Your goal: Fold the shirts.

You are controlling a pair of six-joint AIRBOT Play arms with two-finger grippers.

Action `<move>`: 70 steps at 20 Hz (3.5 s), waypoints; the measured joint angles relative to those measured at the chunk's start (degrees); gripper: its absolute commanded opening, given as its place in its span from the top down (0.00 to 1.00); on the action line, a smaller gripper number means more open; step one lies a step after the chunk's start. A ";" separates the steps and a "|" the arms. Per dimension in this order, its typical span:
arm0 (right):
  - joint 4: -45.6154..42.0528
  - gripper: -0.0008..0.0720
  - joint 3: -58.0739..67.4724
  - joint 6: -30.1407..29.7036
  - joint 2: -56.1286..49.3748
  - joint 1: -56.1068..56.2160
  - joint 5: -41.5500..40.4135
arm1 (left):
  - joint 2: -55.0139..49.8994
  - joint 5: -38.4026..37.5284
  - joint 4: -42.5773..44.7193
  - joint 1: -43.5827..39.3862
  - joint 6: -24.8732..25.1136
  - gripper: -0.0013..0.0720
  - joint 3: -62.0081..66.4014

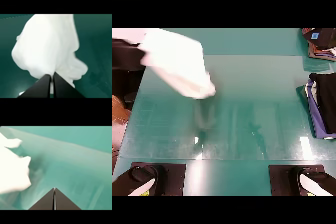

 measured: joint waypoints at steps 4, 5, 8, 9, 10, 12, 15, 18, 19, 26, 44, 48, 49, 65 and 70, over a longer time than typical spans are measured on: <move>-0.04 0.97 1.16 0.00 0.00 0.00 0.00 | -12.13 5.86 -0.61 -14.45 2.47 0.95 1.22; -0.07 0.97 1.27 0.00 0.00 0.00 0.00 | -15.13 7.72 -0.90 -18.08 3.52 0.95 1.36; -0.13 0.97 1.49 0.00 0.00 0.00 0.02 | -21.35 13.33 -1.20 -25.64 5.77 0.39 1.62; -0.13 0.97 1.51 0.00 0.00 0.00 0.04 | -22.49 15.23 -1.27 -26.84 6.23 0.38 1.70; -0.11 0.97 1.53 0.00 0.00 0.00 0.09 | -23.50 16.35 -1.05 -27.30 6.51 0.38 1.90; -0.13 0.97 1.55 0.00 0.00 0.00 0.17 | -24.44 17.55 -0.68 -25.79 6.86 0.38 2.56; -0.13 0.97 1.55 0.00 0.00 0.00 0.31 | -25.22 13.55 -0.20 -18.05 6.36 0.38 2.71; -0.13 0.97 1.55 0.00 0.00 0.00 0.81 | -25.57 6.32 -0.17 -6.23 4.22 0.38 0.68; -0.15 0.97 1.55 0.00 0.00 0.00 0.94 | -25.57 4.35 -0.31 -2.03 3.78 0.38 -0.90; -0.15 0.97 1.55 0.00 0.00 0.00 1.51 | -25.73 1.62 -6.49 16.83 2.69 0.38 -19.65; -0.37 0.97 1.55 0.00 0.00 0.00 2.82 | -25.73 13.18 -26.49 20.98 5.97 0.95 -36.35; -6.54 0.96 -1.11 1.18 0.20 0.00 7.96 | -23.32 14.51 -26.32 21.00 6.71 0.95 -32.98; -8.26 0.91 -3.15 1.51 0.26 0.00 9.29 | -22.03 15.23 -25.94 21.03 6.80 0.95 -31.82; 10.62 0.32 -32.30 -6.45 -22.36 3.72 0.39 | -14.19 14.71 -23.19 21.03 7.43 0.95 -24.02; 13.05 0.97 -28.98 -7.85 -26.64 6.93 -1.77 | -14.16 14.56 -23.15 21.00 7.52 0.95 -24.02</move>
